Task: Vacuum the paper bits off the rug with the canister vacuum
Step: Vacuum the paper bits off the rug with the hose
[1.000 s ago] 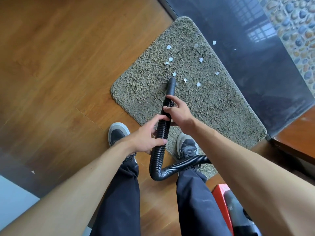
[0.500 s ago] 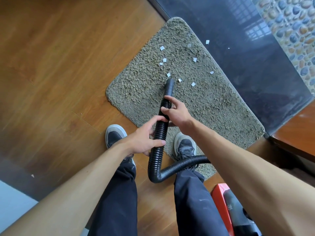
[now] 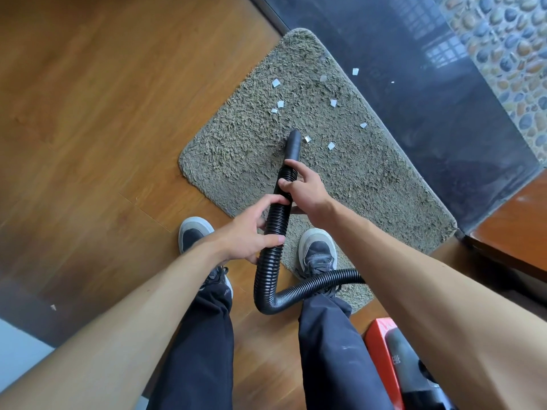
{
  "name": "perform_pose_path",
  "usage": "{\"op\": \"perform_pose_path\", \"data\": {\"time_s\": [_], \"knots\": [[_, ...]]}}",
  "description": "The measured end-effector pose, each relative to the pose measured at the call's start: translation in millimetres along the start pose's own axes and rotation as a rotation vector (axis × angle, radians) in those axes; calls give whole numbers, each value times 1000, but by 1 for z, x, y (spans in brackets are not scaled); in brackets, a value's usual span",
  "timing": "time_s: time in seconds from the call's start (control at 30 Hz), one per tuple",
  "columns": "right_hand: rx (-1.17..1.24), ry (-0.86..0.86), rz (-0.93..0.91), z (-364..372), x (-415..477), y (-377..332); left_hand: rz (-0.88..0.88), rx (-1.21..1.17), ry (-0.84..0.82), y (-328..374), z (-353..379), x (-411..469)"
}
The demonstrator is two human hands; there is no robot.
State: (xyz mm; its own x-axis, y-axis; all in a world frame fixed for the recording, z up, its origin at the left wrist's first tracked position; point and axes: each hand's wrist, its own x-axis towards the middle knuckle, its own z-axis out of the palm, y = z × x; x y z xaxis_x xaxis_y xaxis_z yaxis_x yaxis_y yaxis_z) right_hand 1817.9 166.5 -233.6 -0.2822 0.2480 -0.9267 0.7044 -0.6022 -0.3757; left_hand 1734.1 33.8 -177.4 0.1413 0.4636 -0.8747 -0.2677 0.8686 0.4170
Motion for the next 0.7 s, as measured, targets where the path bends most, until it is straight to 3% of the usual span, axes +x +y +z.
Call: {"op": "perform_pose_path", "data": {"time_s": [0.7], "knots": [[193,83,32,-65,-11,31,9,176,-152,27,39,32]]}}
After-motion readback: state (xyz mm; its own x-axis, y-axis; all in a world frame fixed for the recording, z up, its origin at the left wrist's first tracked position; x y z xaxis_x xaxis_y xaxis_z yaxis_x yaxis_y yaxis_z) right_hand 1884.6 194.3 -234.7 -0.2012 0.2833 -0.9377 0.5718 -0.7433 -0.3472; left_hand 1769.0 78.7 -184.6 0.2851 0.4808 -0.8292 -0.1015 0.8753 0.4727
